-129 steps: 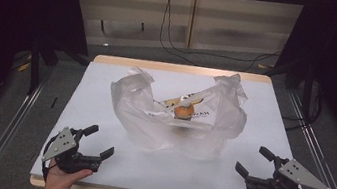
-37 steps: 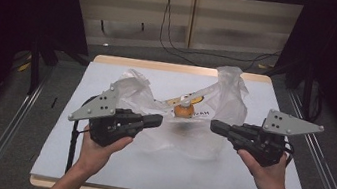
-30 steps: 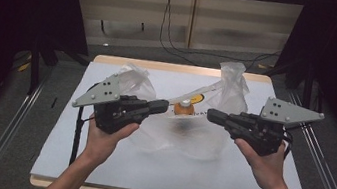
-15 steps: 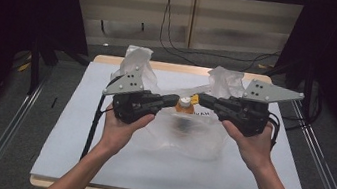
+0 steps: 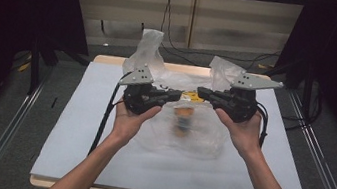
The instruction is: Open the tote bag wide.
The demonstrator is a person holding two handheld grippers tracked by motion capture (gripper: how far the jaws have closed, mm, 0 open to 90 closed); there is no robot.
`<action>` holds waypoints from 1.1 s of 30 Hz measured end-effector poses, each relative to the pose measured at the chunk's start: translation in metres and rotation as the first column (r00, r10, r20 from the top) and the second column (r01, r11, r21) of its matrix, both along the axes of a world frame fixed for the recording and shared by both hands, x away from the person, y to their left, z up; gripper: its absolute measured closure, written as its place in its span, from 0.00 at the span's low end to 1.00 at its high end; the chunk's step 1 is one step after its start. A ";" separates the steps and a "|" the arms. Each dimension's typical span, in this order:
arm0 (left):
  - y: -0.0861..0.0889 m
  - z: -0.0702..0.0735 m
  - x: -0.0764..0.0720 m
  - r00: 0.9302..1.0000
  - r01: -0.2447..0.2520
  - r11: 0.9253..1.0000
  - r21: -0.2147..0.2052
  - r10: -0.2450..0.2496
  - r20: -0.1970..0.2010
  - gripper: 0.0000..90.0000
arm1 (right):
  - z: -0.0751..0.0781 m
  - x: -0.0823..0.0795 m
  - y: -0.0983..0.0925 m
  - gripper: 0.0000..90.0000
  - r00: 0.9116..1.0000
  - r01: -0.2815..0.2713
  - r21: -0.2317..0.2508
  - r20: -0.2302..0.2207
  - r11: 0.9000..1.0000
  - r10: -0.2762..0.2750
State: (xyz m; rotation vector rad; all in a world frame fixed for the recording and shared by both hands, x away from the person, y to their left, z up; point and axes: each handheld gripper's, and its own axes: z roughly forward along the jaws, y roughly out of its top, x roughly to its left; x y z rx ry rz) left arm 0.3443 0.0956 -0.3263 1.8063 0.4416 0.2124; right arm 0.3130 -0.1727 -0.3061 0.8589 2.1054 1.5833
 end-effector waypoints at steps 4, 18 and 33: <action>0.001 -0.012 0.010 0.999 -0.015 1.000 0.009 0.016 -0.035 1.00 | -0.018 0.011 0.000 1.00 0.999 0.014 0.000 -0.039 1.000 -0.014; -0.001 -0.051 0.046 0.989 -0.054 0.997 0.054 0.061 -0.132 1.00 | -0.067 0.034 0.001 1.00 0.989 0.041 -0.017 -0.144 0.999 -0.043; 0.005 -0.097 0.047 0.977 -0.036 0.990 0.135 0.063 -0.203 1.00 | -0.111 0.031 -0.008 1.00 0.975 0.037 -0.035 -0.217 0.999 -0.043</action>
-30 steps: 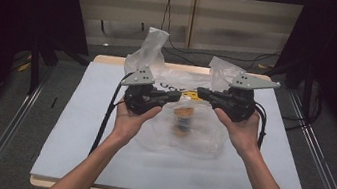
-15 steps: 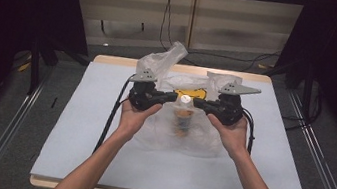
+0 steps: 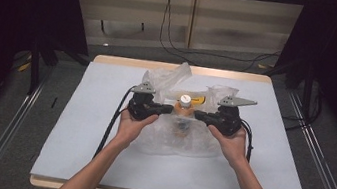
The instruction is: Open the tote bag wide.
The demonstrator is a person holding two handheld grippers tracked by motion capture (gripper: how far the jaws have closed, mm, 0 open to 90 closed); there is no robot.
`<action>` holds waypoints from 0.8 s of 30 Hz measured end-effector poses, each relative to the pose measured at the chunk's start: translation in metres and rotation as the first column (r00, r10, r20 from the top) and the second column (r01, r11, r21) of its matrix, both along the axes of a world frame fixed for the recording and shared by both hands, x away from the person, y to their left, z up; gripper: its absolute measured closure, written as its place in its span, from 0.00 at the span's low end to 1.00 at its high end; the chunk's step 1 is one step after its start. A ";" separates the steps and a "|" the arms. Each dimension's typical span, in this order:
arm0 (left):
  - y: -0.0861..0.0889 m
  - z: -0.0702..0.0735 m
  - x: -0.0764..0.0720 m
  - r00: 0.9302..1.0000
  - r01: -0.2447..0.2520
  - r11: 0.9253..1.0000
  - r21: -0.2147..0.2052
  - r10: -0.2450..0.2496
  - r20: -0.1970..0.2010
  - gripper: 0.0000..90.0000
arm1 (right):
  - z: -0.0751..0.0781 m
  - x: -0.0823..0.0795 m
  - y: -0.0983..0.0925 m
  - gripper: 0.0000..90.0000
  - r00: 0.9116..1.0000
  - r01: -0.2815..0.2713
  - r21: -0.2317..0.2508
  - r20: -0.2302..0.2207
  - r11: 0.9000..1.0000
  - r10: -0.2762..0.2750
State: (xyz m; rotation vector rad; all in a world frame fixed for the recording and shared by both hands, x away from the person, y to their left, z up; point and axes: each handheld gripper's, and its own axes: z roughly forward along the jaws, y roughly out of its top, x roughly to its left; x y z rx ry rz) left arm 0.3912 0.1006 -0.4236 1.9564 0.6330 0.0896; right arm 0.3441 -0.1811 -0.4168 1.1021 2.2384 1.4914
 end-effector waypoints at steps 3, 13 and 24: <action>-0.002 -0.009 0.000 1.000 0.011 1.000 0.025 -0.011 -0.010 1.00 | -0.009 0.000 0.000 1.00 1.000 -0.007 0.001 -0.013 1.000 0.007; -0.006 -0.032 -0.005 0.998 0.064 0.997 0.050 -0.063 -0.032 1.00 | -0.031 -0.004 0.003 1.00 0.998 -0.039 0.003 -0.039 0.999 0.039; -0.006 -0.047 -0.006 0.996 0.079 0.991 0.104 -0.075 -0.043 1.00 | -0.047 -0.006 0.002 1.00 0.996 -0.052 -0.033 -0.072 0.998 0.050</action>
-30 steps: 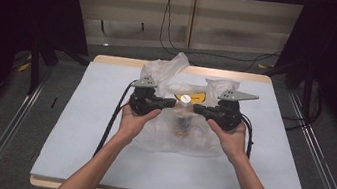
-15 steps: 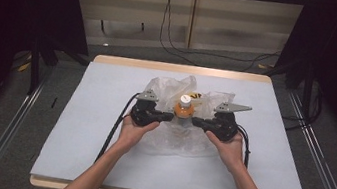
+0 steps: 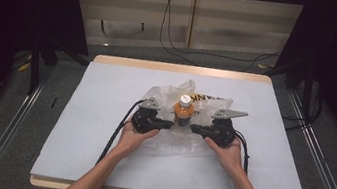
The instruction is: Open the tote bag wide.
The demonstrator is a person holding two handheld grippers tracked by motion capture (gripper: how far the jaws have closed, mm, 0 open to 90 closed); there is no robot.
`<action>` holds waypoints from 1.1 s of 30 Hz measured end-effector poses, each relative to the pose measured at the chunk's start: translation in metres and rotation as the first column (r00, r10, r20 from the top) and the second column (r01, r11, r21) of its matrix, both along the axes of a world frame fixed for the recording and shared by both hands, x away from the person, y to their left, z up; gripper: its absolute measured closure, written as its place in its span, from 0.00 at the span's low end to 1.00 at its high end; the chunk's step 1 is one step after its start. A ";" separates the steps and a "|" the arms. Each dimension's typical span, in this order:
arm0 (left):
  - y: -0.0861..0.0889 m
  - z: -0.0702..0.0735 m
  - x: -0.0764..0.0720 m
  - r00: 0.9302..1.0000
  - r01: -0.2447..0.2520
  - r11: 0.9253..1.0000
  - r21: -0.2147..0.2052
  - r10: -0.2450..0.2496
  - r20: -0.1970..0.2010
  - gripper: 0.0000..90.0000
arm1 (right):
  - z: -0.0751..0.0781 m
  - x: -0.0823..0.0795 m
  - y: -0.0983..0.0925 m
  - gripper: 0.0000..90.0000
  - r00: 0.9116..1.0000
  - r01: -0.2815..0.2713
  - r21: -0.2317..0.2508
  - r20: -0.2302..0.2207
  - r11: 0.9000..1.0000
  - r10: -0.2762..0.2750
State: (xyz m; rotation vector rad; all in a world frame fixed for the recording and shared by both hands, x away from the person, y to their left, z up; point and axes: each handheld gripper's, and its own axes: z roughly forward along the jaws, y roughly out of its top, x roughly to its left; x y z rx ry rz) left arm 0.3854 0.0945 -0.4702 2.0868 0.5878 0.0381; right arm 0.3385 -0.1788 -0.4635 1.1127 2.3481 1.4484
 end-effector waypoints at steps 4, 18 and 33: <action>0.005 -0.007 0.003 1.000 -0.004 1.000 0.025 0.005 -0.020 1.00 | -0.010 0.002 -0.004 1.00 1.000 0.004 -0.046 -0.026 0.999 -0.005; 0.016 -0.017 0.000 0.999 -0.021 0.993 0.118 0.027 -0.041 1.00 | -0.025 0.004 -0.016 1.00 0.995 0.011 -0.157 -0.095 0.988 -0.026; 0.059 -0.017 -0.003 0.996 -0.064 0.991 0.117 0.070 -0.046 1.00 | -0.021 -0.009 -0.044 1.00 0.993 0.061 -0.212 -0.087 0.975 -0.082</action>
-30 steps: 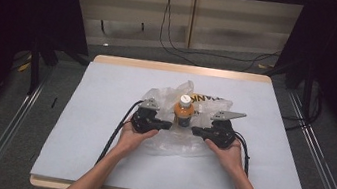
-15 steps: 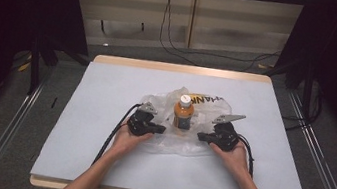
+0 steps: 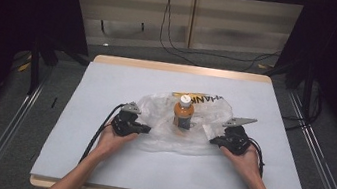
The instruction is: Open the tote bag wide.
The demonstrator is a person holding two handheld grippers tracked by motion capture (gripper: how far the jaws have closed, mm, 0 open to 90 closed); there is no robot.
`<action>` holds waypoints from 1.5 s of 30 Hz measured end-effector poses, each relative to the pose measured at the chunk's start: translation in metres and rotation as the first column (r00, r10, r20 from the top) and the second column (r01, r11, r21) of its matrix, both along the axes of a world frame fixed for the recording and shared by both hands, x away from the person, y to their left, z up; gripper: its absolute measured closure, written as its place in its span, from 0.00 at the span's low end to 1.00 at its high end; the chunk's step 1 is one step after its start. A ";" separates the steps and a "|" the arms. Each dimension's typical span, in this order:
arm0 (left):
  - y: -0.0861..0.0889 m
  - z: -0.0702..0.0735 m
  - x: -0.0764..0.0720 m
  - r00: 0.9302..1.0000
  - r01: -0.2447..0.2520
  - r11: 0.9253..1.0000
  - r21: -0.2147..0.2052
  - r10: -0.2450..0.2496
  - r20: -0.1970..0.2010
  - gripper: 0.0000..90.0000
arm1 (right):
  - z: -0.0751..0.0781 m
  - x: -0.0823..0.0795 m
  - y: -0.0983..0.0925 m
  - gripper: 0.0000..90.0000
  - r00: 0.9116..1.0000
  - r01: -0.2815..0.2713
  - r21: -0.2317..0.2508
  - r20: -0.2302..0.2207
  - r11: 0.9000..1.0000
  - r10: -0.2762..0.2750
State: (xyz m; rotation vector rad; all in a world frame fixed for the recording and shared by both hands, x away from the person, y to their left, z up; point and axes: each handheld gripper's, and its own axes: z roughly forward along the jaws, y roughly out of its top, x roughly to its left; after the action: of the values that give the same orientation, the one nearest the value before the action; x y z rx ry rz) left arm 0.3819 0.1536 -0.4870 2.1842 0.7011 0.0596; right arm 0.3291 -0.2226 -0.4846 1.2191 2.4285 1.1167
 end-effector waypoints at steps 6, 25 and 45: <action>0.000 0.006 -0.003 1.000 0.004 0.999 -0.041 -0.003 0.023 1.00 | 0.009 -0.006 0.000 1.00 0.998 -0.021 0.113 0.062 0.993 0.014; 0.002 0.079 -0.033 0.982 0.081 0.976 -0.203 -0.042 0.186 1.00 | 0.083 -0.046 -0.023 1.00 0.975 -0.020 0.228 0.221 0.973 -0.032; -0.063 0.062 0.035 0.996 0.061 0.989 -0.131 -0.052 0.072 1.00 | 0.075 0.020 -0.005 1.00 0.984 -0.013 0.173 0.175 0.985 -0.017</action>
State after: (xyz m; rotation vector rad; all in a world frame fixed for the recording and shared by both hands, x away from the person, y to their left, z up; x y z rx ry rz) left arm 0.4173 0.0910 -0.4247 2.0627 0.5870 0.0561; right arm 0.3488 -0.2276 -0.4094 1.1162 2.2378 1.3976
